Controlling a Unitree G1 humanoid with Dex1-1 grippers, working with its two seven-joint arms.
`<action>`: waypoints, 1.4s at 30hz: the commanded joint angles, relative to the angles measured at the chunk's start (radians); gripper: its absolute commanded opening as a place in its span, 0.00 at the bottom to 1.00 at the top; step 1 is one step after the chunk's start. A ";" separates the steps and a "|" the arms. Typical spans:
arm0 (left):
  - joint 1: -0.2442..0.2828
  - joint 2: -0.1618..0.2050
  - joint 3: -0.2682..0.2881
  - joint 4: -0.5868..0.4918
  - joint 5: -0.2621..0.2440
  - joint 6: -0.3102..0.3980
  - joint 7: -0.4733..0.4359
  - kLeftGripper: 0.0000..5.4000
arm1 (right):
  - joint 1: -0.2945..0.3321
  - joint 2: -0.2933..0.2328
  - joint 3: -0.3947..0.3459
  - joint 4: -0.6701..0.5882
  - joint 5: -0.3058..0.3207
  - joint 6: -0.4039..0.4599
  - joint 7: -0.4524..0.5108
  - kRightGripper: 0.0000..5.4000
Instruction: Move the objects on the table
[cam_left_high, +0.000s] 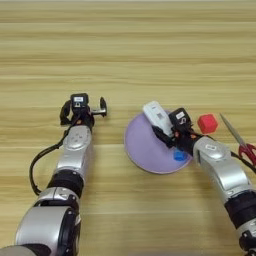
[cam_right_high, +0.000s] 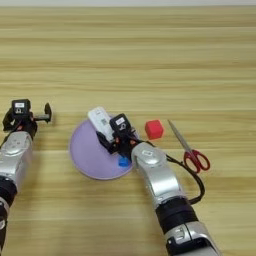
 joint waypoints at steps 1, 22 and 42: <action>-0.010 0.001 -0.006 0.000 0.013 -0.006 0.004 1.00 | -0.025 -0.011 -0.032 -0.015 0.008 -0.022 -0.026 0.54; -0.007 0.003 -0.007 -0.005 0.015 -0.004 0.003 1.00 | -0.153 -0.181 -0.227 0.162 -0.026 -0.047 -0.236 0.54; -0.010 0.002 -0.011 0.001 0.013 -0.005 0.007 1.00 | -0.199 -0.244 -0.186 0.363 -0.091 -0.011 -0.246 0.54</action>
